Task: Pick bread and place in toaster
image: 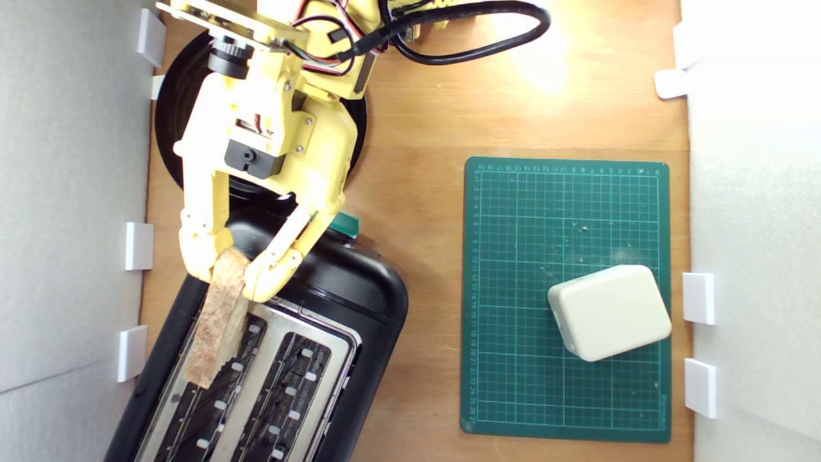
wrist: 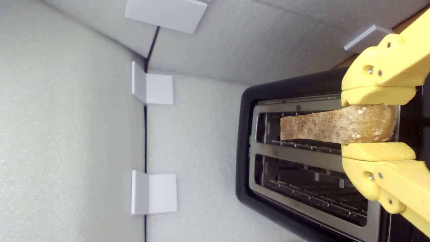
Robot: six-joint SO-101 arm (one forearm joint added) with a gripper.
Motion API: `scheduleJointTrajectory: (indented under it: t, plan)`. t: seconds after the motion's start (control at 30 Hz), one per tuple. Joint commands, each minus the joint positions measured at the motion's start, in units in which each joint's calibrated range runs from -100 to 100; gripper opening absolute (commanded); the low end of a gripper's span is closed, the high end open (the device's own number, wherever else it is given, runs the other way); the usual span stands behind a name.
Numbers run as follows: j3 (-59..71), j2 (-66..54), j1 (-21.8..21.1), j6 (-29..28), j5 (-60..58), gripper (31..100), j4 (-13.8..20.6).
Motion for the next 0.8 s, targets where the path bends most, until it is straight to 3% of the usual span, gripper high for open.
scheduleJointTrajectory:
  t: [0.0,0.77]
  plan:
    - [-1.83,0.71,0.68,0.17,-0.33,55.9,-0.27]
    - [-1.83,11.94,0.52,0.28,-0.67,56.0,-0.18]
